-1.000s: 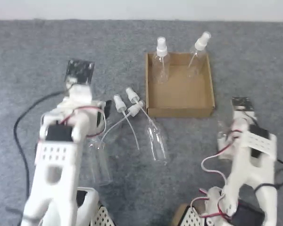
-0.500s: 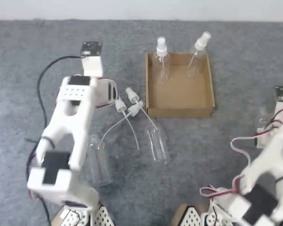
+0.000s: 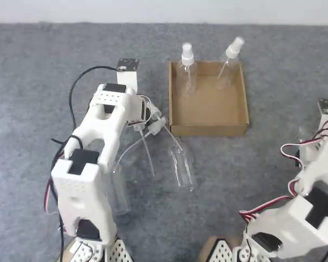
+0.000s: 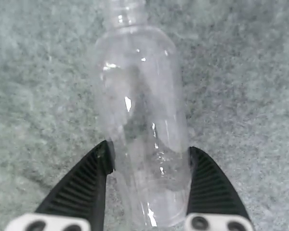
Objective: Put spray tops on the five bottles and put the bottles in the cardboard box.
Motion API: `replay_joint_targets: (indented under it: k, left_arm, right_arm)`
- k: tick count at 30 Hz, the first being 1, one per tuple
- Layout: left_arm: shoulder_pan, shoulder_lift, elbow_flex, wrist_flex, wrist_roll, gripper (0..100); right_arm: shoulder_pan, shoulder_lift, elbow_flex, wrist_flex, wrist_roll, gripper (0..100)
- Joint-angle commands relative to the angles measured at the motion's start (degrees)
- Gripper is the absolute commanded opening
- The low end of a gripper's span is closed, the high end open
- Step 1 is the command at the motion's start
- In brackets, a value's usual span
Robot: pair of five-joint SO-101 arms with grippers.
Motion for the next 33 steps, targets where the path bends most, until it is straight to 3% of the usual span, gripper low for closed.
replay_joint_targets:
  k: [1, 8, 14, 19, 25, 29, 33]
  left_arm:
    - [-0.3, -0.1, -3.5, 0.2, 0.3, 11]
    - [-0.2, -0.3, -8.8, 1.1, 0.3, 4]
    - [0.1, -0.3, -18.0, 8.7, 0.1, 2]
    - [-0.4, -3.4, -25.5, 16.1, 0.0, 1]
    - [-0.3, -17.1, -23.6, 20.0, 0.0, 1]
    - [-0.4, -27.3, -18.9, 20.5, -2.1, 1]
    - [-0.4, -37.0, -11.2, 20.3, -2.3, 1]
  right_arm:
    - [0.4, -0.9, -3.3, -0.9, 0.7, 9.8]
    - [0.4, -0.7, -3.1, -0.9, 0.7, 10.2]
    - [0.4, -0.8, -3.1, -0.5, 4.6, 10.5]
    - [0.4, -0.6, -2.9, 1.9, 8.3, 21.7]
    - [0.3, -1.2, -3.5, 2.4, 9.6, 37.6]
    - [-0.7, -1.2, -6.2, 2.9, 9.5, 38.4]
    - [-5.1, -1.0, -12.7, 10.5, 9.4, 38.4]
